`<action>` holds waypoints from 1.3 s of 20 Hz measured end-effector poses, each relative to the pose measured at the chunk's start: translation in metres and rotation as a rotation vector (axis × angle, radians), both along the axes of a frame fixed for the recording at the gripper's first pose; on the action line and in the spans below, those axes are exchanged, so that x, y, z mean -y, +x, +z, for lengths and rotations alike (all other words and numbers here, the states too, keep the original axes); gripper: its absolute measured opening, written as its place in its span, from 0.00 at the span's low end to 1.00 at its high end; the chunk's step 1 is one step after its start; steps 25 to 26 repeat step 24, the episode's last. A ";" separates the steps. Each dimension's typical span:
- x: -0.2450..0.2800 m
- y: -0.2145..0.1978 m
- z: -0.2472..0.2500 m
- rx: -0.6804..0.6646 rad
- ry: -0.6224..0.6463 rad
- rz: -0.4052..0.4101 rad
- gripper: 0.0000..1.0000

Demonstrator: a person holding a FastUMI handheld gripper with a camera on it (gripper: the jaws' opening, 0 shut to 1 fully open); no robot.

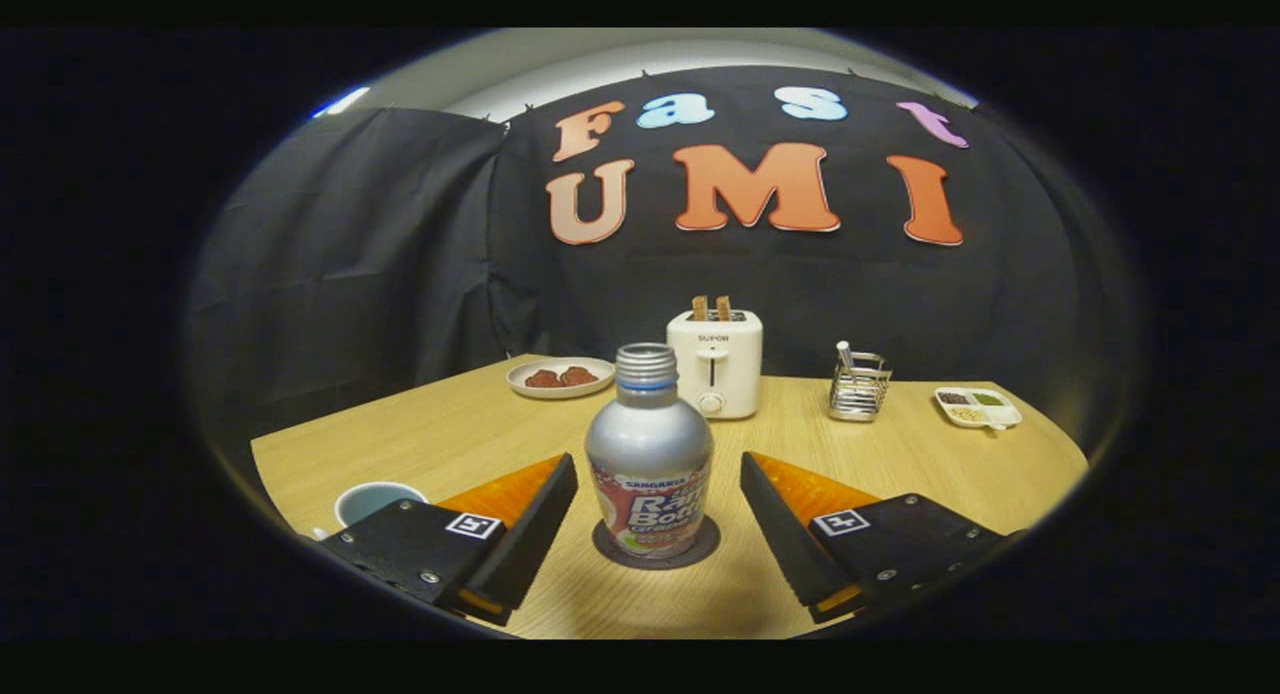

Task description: Take the bottle from table, then pour the juice into the cup, finally place the bottle on the coaster

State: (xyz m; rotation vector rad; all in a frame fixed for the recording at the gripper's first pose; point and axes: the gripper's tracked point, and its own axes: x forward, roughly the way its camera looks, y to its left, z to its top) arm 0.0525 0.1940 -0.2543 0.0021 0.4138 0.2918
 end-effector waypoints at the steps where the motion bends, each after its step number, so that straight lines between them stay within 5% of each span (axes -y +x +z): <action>1: 0.005 -0.003 0.010 0.013 0.004 -0.008 0.97; 12: 0.080 -0.048 0.133 0.184 0.007 -0.140 0.97; 26: 0.159 -0.099 0.205 0.339 -0.009 -0.314 0.97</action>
